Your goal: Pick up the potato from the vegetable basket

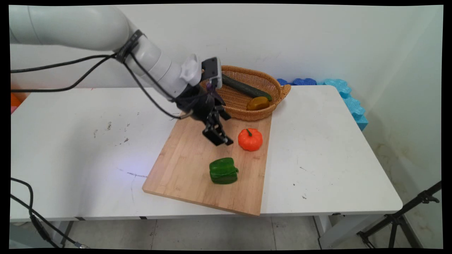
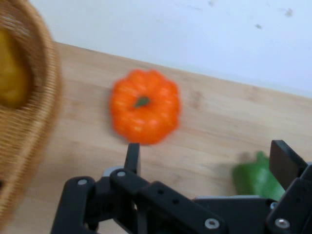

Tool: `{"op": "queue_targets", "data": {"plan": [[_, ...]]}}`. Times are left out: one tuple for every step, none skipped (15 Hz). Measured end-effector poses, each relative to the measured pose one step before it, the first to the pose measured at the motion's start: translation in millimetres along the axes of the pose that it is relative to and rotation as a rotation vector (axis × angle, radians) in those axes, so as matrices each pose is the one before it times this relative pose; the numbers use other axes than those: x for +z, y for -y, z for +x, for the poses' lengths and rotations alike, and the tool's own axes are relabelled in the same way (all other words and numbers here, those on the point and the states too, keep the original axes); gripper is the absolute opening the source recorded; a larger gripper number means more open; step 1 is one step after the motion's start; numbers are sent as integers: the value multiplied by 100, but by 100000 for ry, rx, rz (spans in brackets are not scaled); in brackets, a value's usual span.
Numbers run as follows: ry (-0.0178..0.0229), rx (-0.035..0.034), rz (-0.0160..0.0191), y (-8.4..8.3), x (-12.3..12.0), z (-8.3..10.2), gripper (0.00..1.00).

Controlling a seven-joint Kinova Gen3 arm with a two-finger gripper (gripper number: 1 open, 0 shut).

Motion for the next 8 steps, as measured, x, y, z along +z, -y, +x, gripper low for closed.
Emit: {"op": "queue_targets", "data": {"plan": [[-548, -534, 1157, 626, -77, 384, 100], [-384, -432, 829, 454, -1, 275, 100], [-603, -635, 1228, 668, 29, 415, 100], [-706, -1029, 1738, 948, 142, 512, 100], [-510, -1034, 1345, 718, 193, 364, 100], [-487, -1040, 1282, 709, 242, 361, 100], [-319, -777, 877, 481, 199, 228, 100], [-402, -1170, 1268, 678, 318, 314, 100]]}}
